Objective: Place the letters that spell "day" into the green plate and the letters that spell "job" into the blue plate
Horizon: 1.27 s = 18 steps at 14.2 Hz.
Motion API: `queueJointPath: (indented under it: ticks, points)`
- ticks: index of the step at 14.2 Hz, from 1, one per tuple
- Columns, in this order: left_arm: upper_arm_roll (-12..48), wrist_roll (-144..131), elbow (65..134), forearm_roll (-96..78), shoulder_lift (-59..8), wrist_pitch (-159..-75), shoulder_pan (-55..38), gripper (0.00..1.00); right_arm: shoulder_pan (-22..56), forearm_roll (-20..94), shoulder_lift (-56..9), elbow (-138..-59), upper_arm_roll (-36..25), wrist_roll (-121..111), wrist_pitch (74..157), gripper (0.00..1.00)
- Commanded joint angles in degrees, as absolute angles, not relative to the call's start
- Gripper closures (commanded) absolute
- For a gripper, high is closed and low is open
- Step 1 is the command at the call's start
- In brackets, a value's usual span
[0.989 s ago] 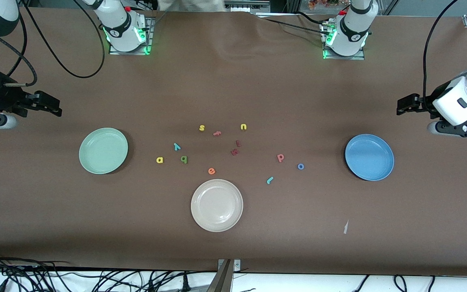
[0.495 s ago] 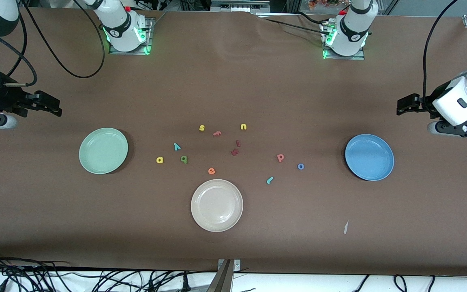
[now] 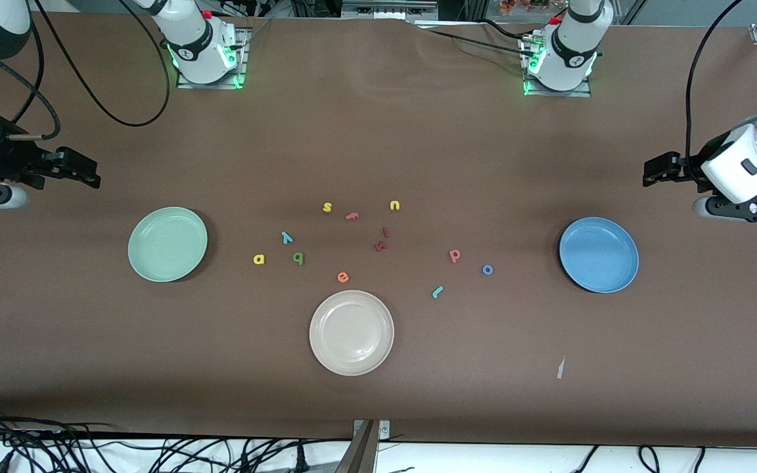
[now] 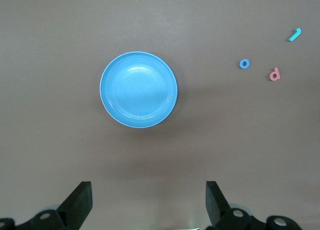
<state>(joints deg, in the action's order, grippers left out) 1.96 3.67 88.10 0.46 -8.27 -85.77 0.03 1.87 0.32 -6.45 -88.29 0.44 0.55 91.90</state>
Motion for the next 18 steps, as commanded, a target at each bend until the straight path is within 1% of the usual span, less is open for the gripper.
queueJointPath:
  ticks: [1, 18]
  points:
    - [2.1, 4.2, 88.5, 0.1, -7.9, -86.4, 0.4, 0.0, 1.8, 0.5, -6.4, -87.5, 0.4, 1.0, 90.9, 0.0]
    - [2.1, 4.2, 88.5, 0.2, -8.0, -86.4, 0.4, 0.0, 1.9, 0.4, -6.2, -87.4, 0.6, 1.0, 89.9, 0.0]
